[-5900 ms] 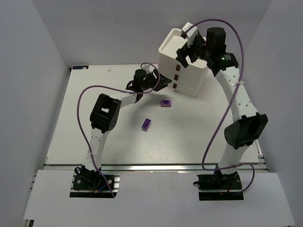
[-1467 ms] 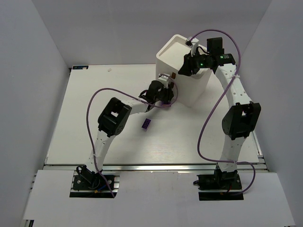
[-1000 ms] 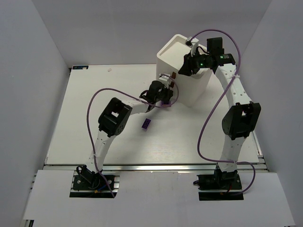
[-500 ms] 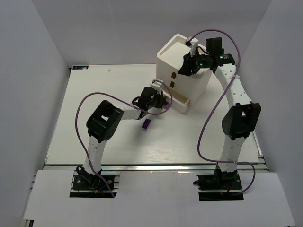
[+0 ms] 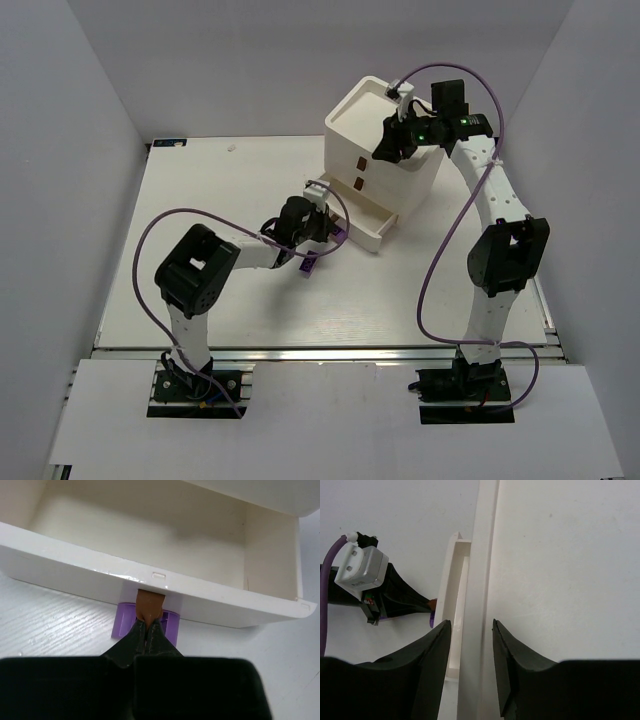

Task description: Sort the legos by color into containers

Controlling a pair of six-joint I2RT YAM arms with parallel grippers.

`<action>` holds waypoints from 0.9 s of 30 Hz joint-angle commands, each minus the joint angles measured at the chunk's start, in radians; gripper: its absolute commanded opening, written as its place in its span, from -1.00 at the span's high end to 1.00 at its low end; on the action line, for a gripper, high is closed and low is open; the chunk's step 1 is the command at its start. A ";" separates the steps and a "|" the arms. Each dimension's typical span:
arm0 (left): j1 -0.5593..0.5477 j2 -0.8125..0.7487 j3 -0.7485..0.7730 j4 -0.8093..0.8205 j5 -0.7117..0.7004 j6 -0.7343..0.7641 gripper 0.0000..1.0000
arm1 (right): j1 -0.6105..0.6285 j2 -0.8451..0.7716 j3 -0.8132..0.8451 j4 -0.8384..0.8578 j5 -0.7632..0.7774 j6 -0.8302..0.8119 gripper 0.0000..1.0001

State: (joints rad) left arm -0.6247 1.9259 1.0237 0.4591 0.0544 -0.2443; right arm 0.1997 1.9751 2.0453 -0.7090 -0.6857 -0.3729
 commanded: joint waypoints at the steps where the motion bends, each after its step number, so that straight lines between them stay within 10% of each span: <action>1: 0.010 -0.117 -0.053 0.035 -0.022 0.002 1.00 | 0.004 -0.007 -0.037 -0.110 0.031 0.002 0.10; 27: 0.010 0.087 0.218 -0.025 0.010 0.007 1.00 | 0.007 -0.005 0.004 -0.167 0.011 -0.070 -0.40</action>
State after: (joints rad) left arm -0.6239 2.0998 1.2594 0.3767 0.0685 -0.2447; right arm 0.2081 1.9675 2.0487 -0.7410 -0.6964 -0.4320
